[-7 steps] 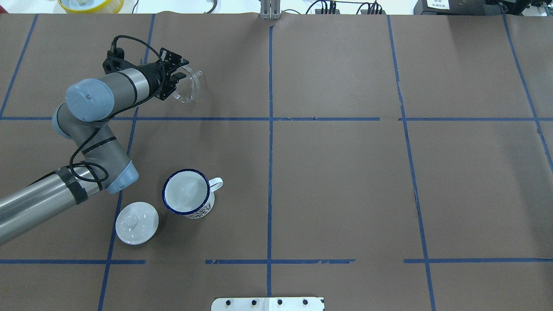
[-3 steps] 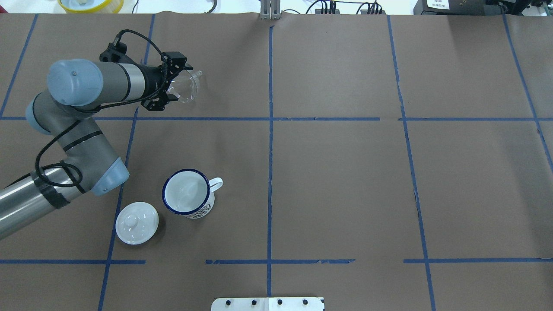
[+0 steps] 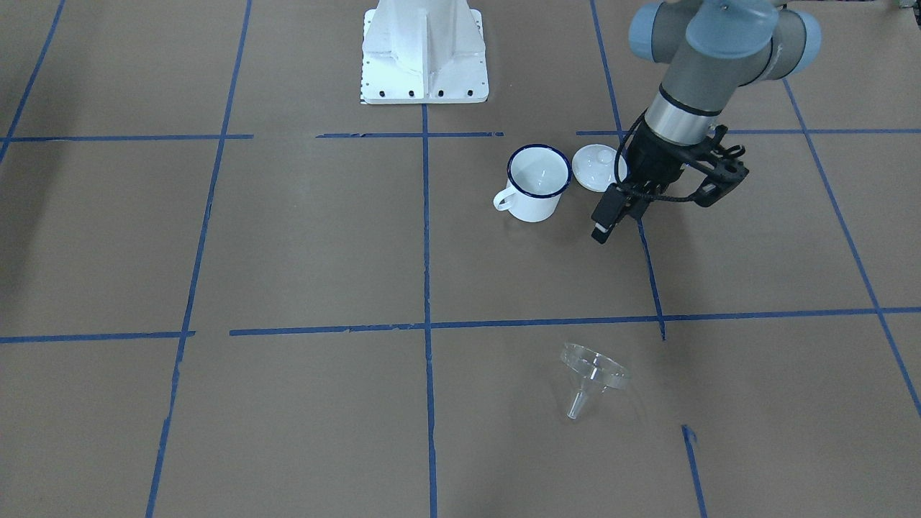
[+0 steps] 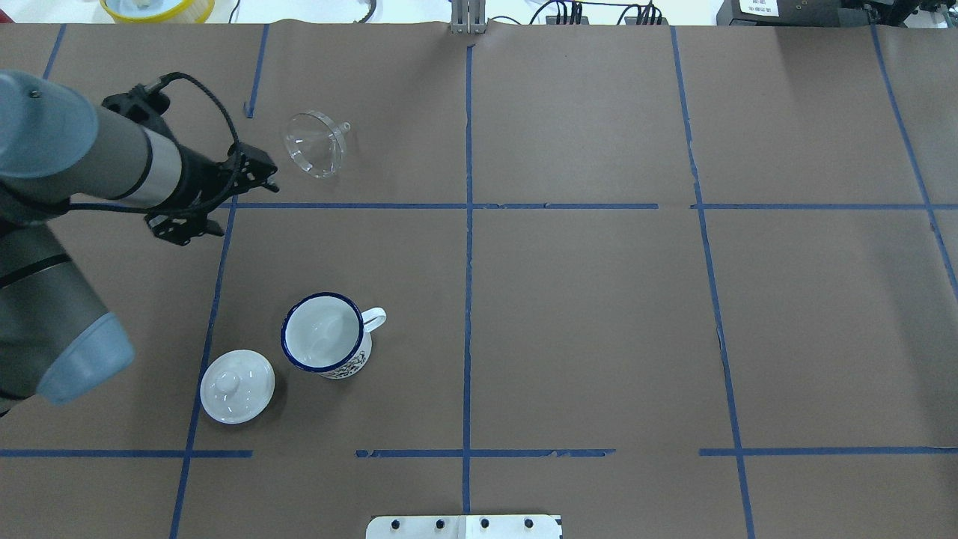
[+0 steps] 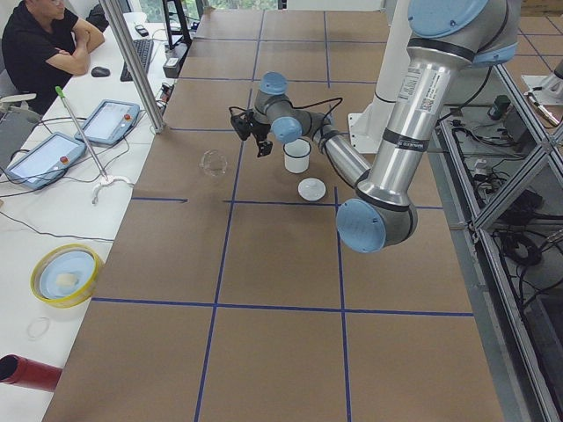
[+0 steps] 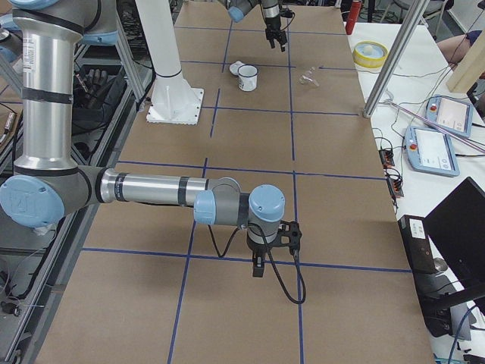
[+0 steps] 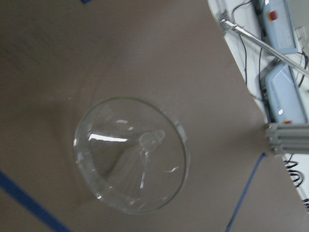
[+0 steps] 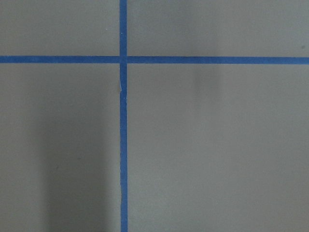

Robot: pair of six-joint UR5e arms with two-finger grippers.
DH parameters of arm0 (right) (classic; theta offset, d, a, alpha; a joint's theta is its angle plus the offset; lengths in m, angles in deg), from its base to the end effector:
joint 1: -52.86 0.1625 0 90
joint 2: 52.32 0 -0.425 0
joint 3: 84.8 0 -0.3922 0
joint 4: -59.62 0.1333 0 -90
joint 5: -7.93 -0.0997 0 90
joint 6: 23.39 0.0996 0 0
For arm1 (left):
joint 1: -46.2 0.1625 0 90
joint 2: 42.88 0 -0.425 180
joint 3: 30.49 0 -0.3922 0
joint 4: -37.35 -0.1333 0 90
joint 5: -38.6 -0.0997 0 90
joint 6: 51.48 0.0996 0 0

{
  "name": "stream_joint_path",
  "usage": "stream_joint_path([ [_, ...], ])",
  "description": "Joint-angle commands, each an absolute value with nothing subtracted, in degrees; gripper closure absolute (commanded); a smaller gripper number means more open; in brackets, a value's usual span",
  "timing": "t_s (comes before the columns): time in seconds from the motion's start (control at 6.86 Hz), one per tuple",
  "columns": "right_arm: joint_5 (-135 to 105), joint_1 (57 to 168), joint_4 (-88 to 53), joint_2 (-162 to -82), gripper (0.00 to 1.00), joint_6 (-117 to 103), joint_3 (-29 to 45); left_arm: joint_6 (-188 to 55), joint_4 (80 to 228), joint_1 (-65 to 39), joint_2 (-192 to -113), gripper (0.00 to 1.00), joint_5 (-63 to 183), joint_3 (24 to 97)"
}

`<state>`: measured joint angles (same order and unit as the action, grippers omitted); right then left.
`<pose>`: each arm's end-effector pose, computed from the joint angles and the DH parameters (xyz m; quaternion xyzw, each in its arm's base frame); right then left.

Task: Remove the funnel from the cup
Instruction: 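Open the left gripper and draw back from the funnel, then move the left gripper down to the white lid and grasp its knob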

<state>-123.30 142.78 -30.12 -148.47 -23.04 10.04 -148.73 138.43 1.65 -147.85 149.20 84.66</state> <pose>0.0670 -0.4450 0.6707 -0.0099 -0.3520 0.0054 0.9359 0.3193 -0.4522 0.3011 -0.0168 0.4544 -0.3181 0.8319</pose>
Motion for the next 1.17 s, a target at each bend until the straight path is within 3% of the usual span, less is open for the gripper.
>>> stream_joint_path([
  [0.0, -123.3, 142.8, -30.1, -148.5, 0.0, -23.0, 10.1, -148.4, 134.5, 7.7, -137.0, 0.0, 149.4, 93.8],
  [0.73, -123.3, 142.8, -30.1, -148.5, 0.0, -23.0, 10.1, -165.1, 138.3, 22.9, -134.8, 0.0, 141.3, 88.8],
  [1.02, -123.3, 142.8, -30.1, -148.5, 0.0, -23.0, 10.1, -165.6, 141.7, 23.1, -134.8, 0.09, 140.2, 87.6],
])
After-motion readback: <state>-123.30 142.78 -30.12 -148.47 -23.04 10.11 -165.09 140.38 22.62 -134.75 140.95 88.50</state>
